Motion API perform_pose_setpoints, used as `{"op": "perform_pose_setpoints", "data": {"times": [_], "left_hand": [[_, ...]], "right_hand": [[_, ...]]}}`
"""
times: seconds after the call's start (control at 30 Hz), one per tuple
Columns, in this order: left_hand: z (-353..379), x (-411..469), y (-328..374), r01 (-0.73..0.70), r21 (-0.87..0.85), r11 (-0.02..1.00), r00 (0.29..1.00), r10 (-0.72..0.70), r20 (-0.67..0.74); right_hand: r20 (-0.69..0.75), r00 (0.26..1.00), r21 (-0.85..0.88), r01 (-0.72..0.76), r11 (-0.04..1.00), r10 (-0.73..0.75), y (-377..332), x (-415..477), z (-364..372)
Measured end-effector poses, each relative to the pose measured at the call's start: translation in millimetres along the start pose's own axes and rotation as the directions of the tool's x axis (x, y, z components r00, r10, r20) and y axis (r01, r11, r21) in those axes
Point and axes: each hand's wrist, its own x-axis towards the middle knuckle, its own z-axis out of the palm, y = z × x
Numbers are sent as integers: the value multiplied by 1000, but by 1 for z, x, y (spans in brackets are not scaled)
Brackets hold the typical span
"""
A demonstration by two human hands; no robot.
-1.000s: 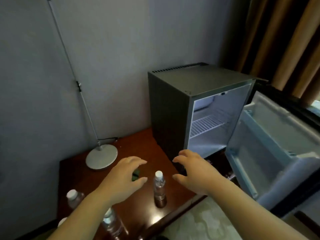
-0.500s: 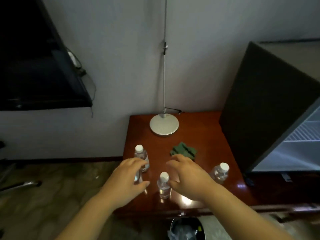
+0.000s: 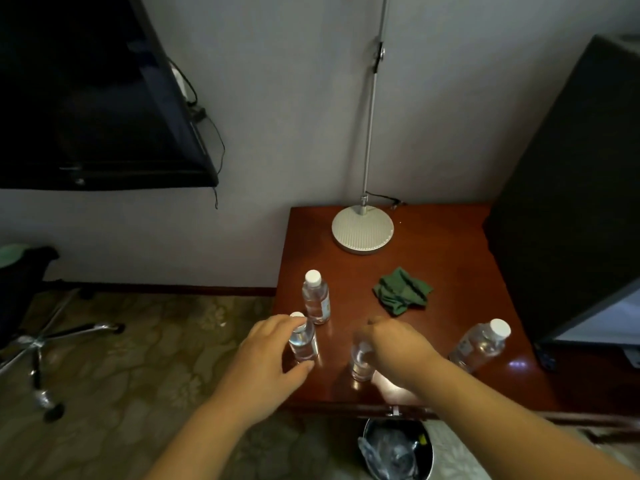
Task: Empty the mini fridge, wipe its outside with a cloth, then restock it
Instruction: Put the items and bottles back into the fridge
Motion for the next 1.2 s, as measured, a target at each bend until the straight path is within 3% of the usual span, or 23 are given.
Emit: {"op": "perform_pose_setpoints", "data": {"times": [0.2, 0.4, 0.53, 0.77, 0.97, 1.2], "left_hand": [[3, 28, 41, -152, -76, 986, 978, 160, 131], [22, 71, 138, -423, -148, 894, 856, 448, 259], [51, 87, 220, -573, -170, 802, 722, 592, 359], [117, 76, 361, -717, -256, 648, 531, 746, 402], [158, 65, 463, -783, -258, 566, 465, 808, 360], [182, 75, 524, -820, -191, 540, 461, 820, 340]], "right_hand": [[-123, 991, 228, -17, 974, 46, 26, -55, -48], [-229, 923, 517, -155, 842, 310, 70, -150, -101], [-310, 813, 639, -206, 741, 493, 108, -226, -114], [-478, 545, 732, -187, 655, 689, 170, -363, -124], [-605, 326, 709, -195, 678, 726, 216, -440, -122], [-686, 273, 606, -300, 737, 675, 254, -483, -120]]}}
